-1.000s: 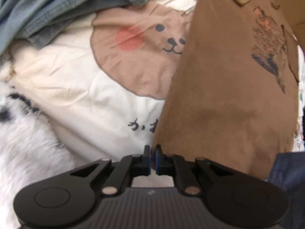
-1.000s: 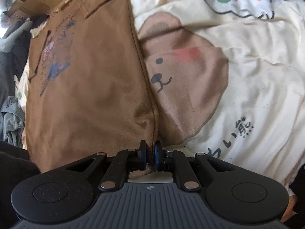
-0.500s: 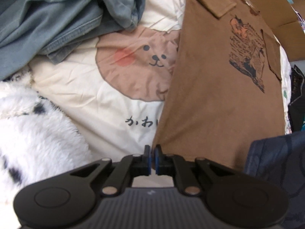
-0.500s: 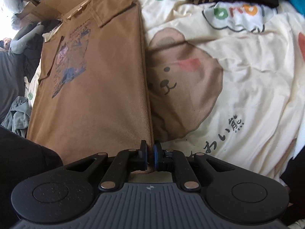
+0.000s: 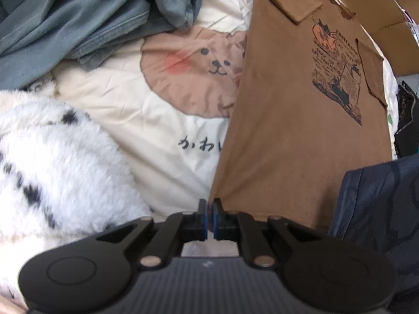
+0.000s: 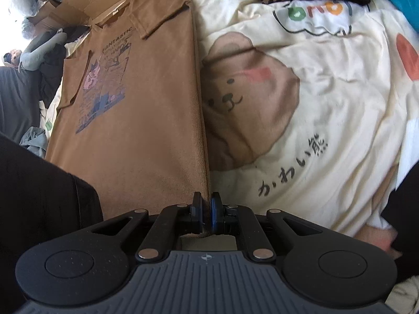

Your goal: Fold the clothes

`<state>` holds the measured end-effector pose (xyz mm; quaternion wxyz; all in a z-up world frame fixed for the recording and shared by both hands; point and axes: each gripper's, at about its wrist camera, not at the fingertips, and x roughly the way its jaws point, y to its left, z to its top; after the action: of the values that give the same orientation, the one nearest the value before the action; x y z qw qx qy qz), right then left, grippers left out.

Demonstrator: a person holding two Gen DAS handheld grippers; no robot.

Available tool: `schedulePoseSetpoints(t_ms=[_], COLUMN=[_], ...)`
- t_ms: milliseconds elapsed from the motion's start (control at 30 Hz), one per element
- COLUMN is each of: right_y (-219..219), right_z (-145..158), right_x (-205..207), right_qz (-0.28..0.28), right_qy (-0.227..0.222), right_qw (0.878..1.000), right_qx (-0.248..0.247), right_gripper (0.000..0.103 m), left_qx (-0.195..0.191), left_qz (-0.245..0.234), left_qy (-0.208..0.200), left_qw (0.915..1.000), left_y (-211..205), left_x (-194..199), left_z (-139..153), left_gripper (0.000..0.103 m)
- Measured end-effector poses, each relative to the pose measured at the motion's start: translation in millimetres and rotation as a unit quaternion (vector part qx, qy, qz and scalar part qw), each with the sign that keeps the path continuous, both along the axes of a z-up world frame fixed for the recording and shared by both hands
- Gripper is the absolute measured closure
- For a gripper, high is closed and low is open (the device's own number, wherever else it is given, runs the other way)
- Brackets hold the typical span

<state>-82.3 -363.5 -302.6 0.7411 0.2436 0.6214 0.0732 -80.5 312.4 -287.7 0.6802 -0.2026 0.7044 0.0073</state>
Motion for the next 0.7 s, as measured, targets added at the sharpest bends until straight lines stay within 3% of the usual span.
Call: schedulePoseSetpoints(t_ms=[267,700], right_y=[-7,-10], right_z=[1,11], right_x=[-11,33], right_qz=[-0.018,-0.04], right_qy=[0.009,-0.046], right_qw=[1.0,0.998], right_qx=[0.001,0.002], right_gripper=[0.099,0.099], left_qx=[0.0,-0.003], left_qz=[0.013,0.051], left_qy=[0.004,-0.07], left_qw=[0.9999,0.9963], left_y=[4,11], left_x=[-7,55], left_z=[1,21], left_gripper=[0.099,0.099])
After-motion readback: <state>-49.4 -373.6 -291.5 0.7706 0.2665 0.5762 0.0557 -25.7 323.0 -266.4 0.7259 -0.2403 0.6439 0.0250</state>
